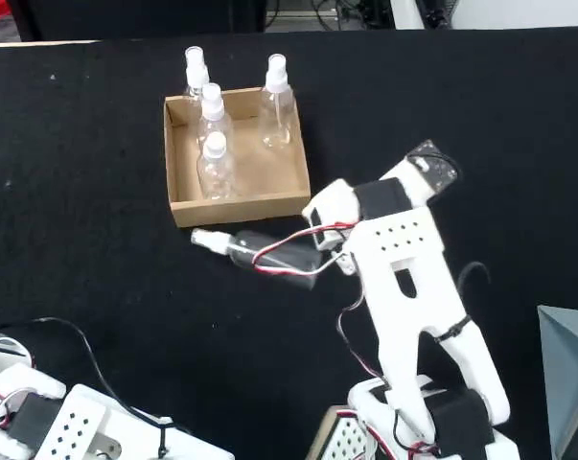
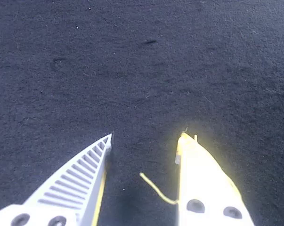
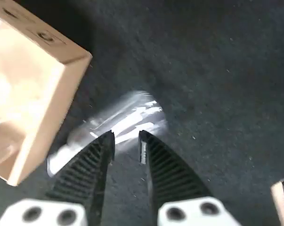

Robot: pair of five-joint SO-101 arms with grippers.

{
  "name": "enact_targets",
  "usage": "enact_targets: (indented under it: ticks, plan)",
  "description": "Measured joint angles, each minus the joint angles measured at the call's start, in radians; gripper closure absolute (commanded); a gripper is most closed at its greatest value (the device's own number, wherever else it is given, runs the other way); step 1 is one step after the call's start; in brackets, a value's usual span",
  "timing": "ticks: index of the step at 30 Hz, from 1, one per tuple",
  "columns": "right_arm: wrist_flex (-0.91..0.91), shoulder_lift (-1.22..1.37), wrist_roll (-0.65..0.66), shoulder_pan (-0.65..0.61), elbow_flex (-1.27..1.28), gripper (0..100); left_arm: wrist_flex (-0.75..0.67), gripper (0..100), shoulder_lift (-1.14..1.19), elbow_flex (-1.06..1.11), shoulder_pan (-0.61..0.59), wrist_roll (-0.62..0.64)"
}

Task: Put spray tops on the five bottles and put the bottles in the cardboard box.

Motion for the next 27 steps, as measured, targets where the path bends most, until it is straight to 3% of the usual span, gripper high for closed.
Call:
enact_targets:
  ticks: [5,12,22,27]
  plan:
    - [-0.006,0.0,0.009,0.018,0.0,97.2,0.0,79,0.0,0.0,0.0,0.0]
    - [-0.006,0.0,0.176,0.017,0.0,97.6,0.0,79,0.0,0.0,0.0,0.0]
    - [-0.006,0.0,0.861,0.017,-0.012,97.6,0.0,79,0.0,0.0,0.0,0.0]
    - [-0.006,0.0,1.073,0.017,-0.043,97.6,0.0,79,0.0,0.0,0.0,0.0]
